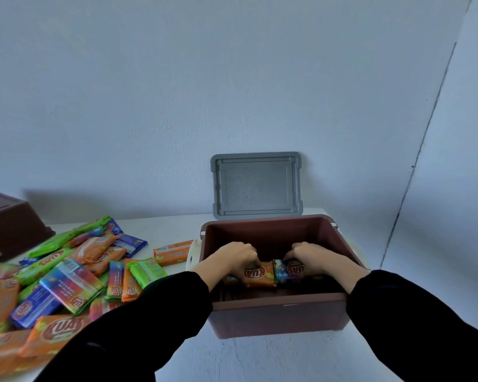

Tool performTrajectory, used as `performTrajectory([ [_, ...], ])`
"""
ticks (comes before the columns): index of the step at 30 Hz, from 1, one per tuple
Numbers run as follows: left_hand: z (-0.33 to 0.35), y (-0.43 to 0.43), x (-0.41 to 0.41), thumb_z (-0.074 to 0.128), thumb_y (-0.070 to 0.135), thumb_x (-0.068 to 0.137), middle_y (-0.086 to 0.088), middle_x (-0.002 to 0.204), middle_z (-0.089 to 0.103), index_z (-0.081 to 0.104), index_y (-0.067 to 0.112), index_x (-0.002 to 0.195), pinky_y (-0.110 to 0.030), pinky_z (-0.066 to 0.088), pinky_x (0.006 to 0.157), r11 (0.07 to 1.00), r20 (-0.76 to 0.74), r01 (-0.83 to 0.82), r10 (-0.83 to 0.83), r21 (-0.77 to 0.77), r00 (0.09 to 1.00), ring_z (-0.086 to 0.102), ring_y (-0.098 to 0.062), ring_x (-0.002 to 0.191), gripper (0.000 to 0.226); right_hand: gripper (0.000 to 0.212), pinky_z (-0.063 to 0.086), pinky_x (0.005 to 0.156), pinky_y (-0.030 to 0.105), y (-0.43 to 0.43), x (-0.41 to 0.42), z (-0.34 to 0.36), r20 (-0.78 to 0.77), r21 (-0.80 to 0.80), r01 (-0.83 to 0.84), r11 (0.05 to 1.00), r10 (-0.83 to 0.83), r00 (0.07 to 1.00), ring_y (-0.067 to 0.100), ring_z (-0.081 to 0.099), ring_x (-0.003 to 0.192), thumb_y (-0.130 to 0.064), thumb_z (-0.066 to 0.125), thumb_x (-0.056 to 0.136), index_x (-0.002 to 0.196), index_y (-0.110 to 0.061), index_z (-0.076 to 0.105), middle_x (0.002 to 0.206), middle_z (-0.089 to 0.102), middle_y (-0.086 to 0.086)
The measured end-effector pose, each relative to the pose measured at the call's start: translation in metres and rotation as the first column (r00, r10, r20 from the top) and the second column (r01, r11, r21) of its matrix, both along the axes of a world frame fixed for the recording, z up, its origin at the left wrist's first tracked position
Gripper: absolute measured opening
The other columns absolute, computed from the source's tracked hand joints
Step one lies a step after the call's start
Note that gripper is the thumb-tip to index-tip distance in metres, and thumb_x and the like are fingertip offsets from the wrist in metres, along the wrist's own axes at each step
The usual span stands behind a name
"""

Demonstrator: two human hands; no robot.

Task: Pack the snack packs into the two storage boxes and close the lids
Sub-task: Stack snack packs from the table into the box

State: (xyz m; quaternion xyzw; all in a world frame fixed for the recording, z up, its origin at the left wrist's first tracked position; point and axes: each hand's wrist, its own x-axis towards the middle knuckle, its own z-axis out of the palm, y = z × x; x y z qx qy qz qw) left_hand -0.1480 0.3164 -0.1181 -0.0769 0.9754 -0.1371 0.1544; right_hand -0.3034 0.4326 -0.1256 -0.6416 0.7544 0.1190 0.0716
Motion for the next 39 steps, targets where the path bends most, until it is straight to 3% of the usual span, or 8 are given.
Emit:
performTrajectory([
  [4,-0.003,-0.003,-0.003,0.072,0.040,0.075,-0.009,0.125,0.058,0.049,0.014,0.134,-0.038,0.044,0.093,0.999,-0.013,-0.021,0.022,0.024,1.000,0.053,-0.027,0.114,0.068,0.058,0.038,0.096,0.032,0.000,0.003,0.002,-0.009,0.000,0.006,1.000,-0.006,1.000,0.026,0.043,0.124,-0.025,0.064,0.083,0.137,-0.022,0.043,0.134,0.043,0.009],
  [9,-0.005,-0.004,-0.005,0.075,0.040,0.072,-0.011,0.111,0.065,0.062,0.009,0.118,-0.039,0.051,0.085,0.997,-0.041,-0.057,0.058,0.043,0.997,0.060,-0.028,0.102,0.057,0.059,0.038,0.098,0.032,-0.001,0.007,0.004,-0.013,0.017,0.030,0.999,-0.030,0.999,0.026,0.044,0.124,-0.028,0.064,0.083,0.137,-0.021,0.043,0.135,0.043,0.008],
  [15,-0.005,-0.006,-0.006,0.077,0.046,0.067,-0.012,0.107,0.067,0.066,0.006,0.110,-0.039,0.053,0.083,0.992,-0.052,-0.109,0.112,0.067,0.992,0.062,-0.029,0.097,0.059,0.057,0.042,0.095,0.032,0.001,0.011,0.009,0.011,0.010,0.080,0.997,-0.080,0.997,0.024,0.045,0.123,-0.028,0.066,0.081,0.135,-0.024,0.046,0.135,0.047,0.006],
  [19,0.009,-0.006,0.002,0.072,0.044,0.075,-0.010,0.110,0.068,0.065,0.007,0.114,-0.036,0.051,0.088,0.945,-0.173,-0.153,0.209,0.290,0.963,0.062,-0.024,0.101,0.054,0.046,0.049,0.092,0.035,0.003,0.014,0.027,0.142,-0.138,0.152,0.979,-0.132,0.981,0.021,0.054,0.116,-0.033,0.065,0.081,0.126,-0.024,0.056,0.128,0.058,0.003],
  [23,0.048,-0.012,0.024,0.064,0.022,0.085,-0.011,0.102,0.072,0.069,0.005,0.108,-0.029,0.051,0.090,0.821,-0.479,-0.070,0.397,0.566,0.783,0.067,-0.019,0.094,0.029,0.033,0.051,0.087,0.032,-0.007,0.025,0.057,0.340,-0.343,0.274,0.898,-0.153,0.928,0.016,0.063,0.095,-0.023,0.065,0.084,0.116,-0.017,0.063,0.108,0.068,0.002],
  [27,0.086,-0.030,0.076,0.063,0.017,0.085,-0.009,0.095,0.073,0.071,0.008,0.102,-0.017,0.043,0.078,0.824,-0.620,-0.098,0.493,0.559,0.610,0.068,-0.018,0.086,0.021,0.035,0.049,0.085,0.031,-0.042,0.076,0.086,0.441,-0.487,0.279,0.827,-0.043,0.897,0.017,0.062,0.095,-0.018,0.065,0.084,0.118,-0.014,0.061,0.106,0.067,0.003],
  [32,0.091,-0.069,0.177,0.063,0.017,0.085,-0.007,0.100,0.071,0.069,0.013,0.105,-0.024,0.048,0.084,0.760,-0.615,-0.284,0.643,0.585,0.456,0.068,-0.019,0.087,0.021,0.042,0.044,0.080,0.028,-0.096,0.167,0.098,0.470,-0.560,0.148,0.815,0.165,0.867,0.017,0.057,0.092,-0.016,0.064,0.082,0.123,-0.016,0.058,0.112,0.064,0.007],
  [39,0.053,-0.084,0.317,0.063,0.032,0.080,-0.013,0.113,0.065,0.066,0.014,0.113,-0.036,0.045,0.088,0.586,-0.540,-0.557,0.798,0.589,0.268,0.059,-0.027,0.105,0.038,0.048,0.042,0.089,0.030,-0.143,0.275,0.068,0.468,-0.424,-0.002,0.905,0.222,0.855,0.025,0.052,0.119,-0.019,0.063,0.083,0.129,-0.014,0.053,0.132,0.054,0.011],
])
